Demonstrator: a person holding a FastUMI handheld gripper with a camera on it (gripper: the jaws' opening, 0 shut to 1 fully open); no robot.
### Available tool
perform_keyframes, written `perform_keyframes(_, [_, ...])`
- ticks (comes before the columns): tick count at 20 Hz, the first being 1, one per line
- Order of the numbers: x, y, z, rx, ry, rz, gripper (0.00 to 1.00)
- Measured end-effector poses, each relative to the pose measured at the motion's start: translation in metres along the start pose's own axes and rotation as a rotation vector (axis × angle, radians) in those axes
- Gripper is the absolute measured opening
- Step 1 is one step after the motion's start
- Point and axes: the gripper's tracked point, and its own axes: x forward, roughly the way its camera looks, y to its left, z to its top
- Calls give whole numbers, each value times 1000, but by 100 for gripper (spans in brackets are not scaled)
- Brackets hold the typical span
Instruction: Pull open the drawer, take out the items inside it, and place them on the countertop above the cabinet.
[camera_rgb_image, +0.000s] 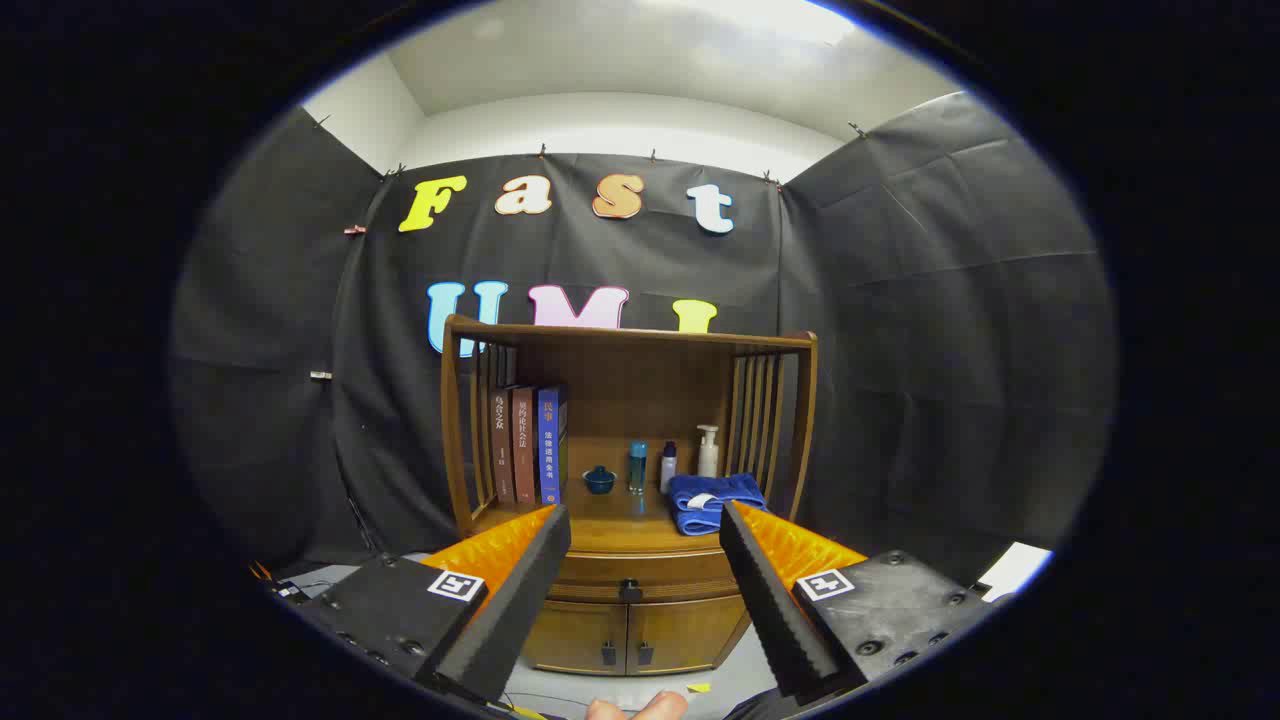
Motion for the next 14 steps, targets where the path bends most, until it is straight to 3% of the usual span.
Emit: perform_keyframes(14, [3, 1, 3, 0, -2, 15, 98])
